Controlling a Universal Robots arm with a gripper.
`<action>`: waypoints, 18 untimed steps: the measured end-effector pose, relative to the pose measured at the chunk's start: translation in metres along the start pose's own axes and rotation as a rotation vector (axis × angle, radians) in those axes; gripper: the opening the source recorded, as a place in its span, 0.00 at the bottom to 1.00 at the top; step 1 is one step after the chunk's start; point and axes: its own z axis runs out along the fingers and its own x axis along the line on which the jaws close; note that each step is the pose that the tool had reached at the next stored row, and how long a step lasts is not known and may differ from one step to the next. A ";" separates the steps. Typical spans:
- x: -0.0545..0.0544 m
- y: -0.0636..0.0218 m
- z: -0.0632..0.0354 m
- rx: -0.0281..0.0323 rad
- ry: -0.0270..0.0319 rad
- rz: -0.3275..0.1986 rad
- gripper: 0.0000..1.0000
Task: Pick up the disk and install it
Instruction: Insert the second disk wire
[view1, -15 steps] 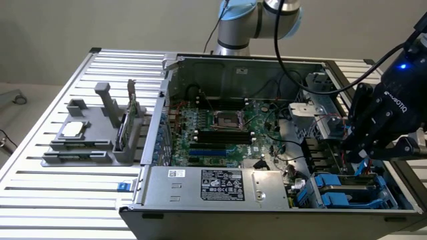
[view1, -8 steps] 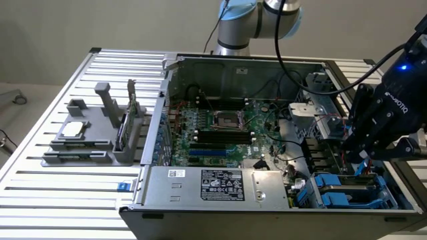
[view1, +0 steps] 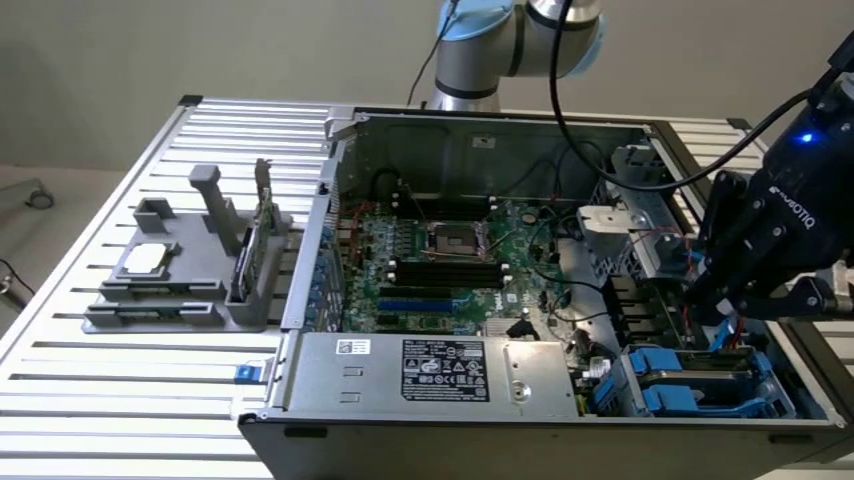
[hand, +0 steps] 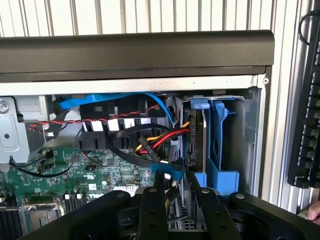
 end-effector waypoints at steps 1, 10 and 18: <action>0.000 0.0000 0.0001 0.0000 -0.0001 0.000 0.23; 0.000 0.0004 0.0018 0.0000 0.0003 0.000 0.17; -0.003 0.0011 0.0068 0.0000 0.0001 0.000 0.17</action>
